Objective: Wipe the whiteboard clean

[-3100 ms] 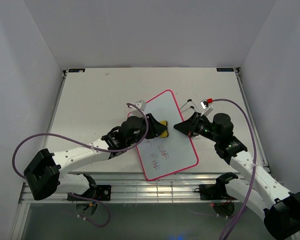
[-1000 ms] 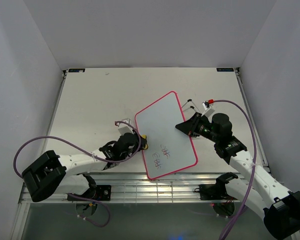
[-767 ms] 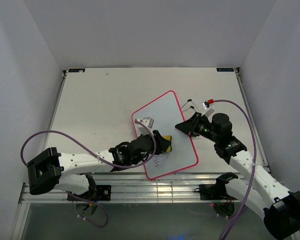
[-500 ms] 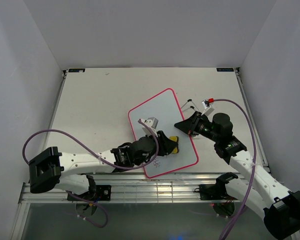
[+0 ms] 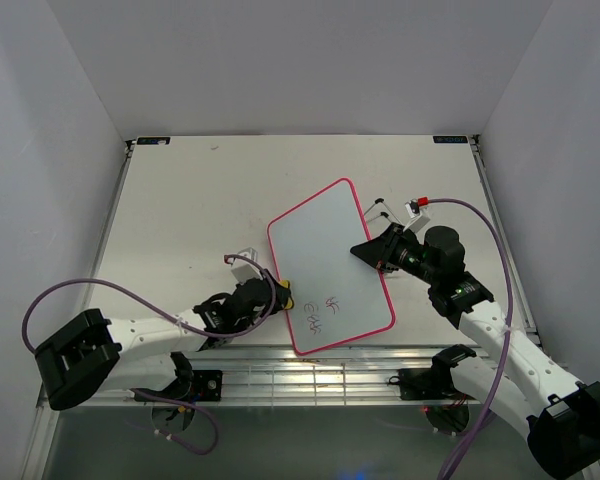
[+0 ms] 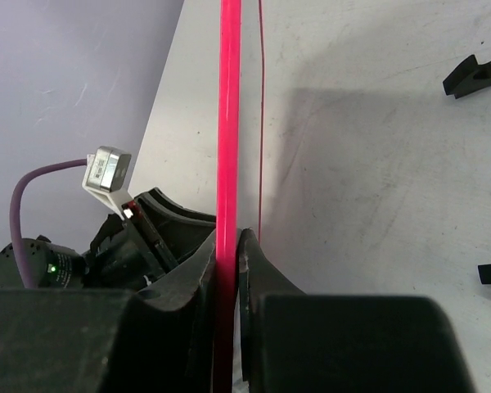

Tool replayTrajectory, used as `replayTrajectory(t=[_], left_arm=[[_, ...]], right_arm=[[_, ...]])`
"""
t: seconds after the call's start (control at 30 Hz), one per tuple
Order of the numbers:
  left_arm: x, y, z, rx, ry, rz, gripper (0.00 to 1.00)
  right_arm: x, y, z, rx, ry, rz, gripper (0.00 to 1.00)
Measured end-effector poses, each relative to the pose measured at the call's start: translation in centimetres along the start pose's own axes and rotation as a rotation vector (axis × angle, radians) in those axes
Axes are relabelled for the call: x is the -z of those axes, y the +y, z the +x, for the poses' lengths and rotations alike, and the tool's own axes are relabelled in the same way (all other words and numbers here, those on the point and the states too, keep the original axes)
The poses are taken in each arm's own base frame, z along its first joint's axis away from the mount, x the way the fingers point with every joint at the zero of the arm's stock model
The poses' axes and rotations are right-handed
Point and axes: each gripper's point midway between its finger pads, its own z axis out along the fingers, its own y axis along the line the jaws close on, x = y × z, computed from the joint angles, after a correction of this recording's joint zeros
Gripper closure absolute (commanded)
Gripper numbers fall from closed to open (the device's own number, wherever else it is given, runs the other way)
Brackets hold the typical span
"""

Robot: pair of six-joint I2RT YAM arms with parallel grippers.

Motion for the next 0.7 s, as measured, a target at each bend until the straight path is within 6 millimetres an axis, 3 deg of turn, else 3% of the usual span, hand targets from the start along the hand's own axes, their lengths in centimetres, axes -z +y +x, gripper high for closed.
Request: replayTrajectory(t=[0.1,0.2,0.27,0.43,0.5,0.7], left_arm=[[0.2,-0.7,0.2,-0.040,-0.004,0.004,1.00],[0.7,-3.3,0.8,-0.113,0.002,0.042,1.00],[1.2,-6.6,1.3,-0.166,0.006,0.097,1.00],[4.1,-17.2,3.1,-0.213,0.035,0.316,1.00],[5.1,-19.7,4.0,-0.217,0.058,0.375,1.00],[5.2,-20.0,4.5,-0.191,0.070,0.380,1.00]], right_arm=[[0.0,0.0,0.0,-0.002,0.001,0.001,0.92],[0.0,-0.2,0.0,-0.008,-0.002,0.009,0.92],[0.0,-0.7,0.1,-0.021,-0.005,0.024,0.92],[-0.1,-0.6,0.3,-0.032,-0.003,0.017,0.92],[-0.1,0.0,0.4,-0.029,0.002,-0.013,0.92],[-0.1,0.2,0.5,-0.025,0.003,-0.026,0.92]])
